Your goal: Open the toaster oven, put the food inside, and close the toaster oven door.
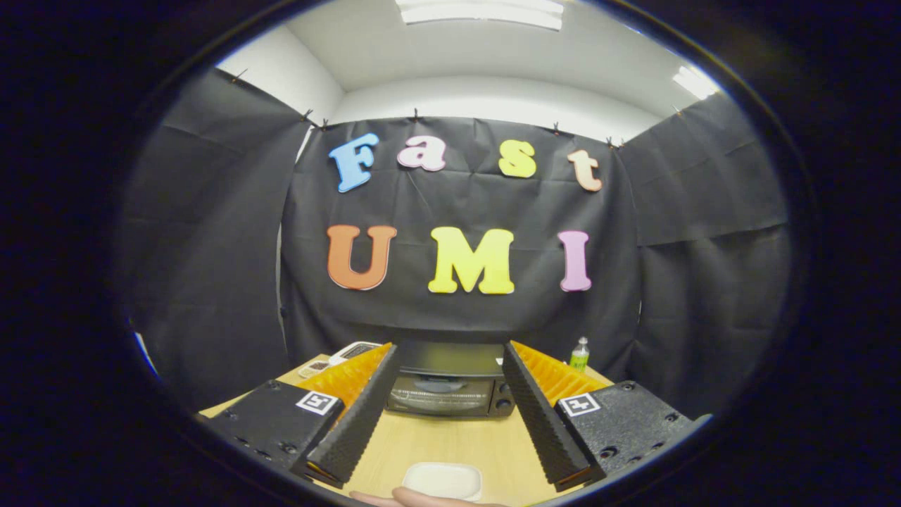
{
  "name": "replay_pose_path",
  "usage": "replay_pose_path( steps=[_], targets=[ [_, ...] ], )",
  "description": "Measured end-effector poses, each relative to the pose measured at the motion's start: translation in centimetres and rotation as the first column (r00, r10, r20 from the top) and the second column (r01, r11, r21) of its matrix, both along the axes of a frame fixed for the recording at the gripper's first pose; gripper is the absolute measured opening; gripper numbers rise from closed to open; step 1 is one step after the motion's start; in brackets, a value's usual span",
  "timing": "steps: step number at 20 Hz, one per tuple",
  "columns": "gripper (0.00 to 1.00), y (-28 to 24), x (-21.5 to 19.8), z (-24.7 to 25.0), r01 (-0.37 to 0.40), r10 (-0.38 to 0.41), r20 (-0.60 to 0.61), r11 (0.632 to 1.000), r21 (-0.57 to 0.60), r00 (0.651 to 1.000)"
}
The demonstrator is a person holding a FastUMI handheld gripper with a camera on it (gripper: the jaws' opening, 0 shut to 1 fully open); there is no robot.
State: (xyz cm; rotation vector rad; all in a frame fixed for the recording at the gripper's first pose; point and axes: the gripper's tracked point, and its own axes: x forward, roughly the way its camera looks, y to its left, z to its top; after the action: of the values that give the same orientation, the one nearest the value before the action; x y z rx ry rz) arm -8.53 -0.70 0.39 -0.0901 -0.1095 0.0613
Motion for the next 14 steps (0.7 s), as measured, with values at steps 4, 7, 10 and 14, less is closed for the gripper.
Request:
replay_pose_path(
  steps=[4,7,10,14],
  targets=[
    [0.99,-3.4,-0.2,-1.6,0.054,-0.054,-0.005,0.998,-0.043,0.999],
    [0.99,-3.8,-0.3,-2.2,0.024,-0.023,-0.036,1.0,0.006,0.999],
    [0.99,-4.6,-0.5,-2.0,0.008,-0.008,-0.035,1.0,0.019,0.999],
    [0.99,-4.9,-1.3,-1.8,-0.002,0.003,-0.029,1.0,0.025,1.0]
  ],
)
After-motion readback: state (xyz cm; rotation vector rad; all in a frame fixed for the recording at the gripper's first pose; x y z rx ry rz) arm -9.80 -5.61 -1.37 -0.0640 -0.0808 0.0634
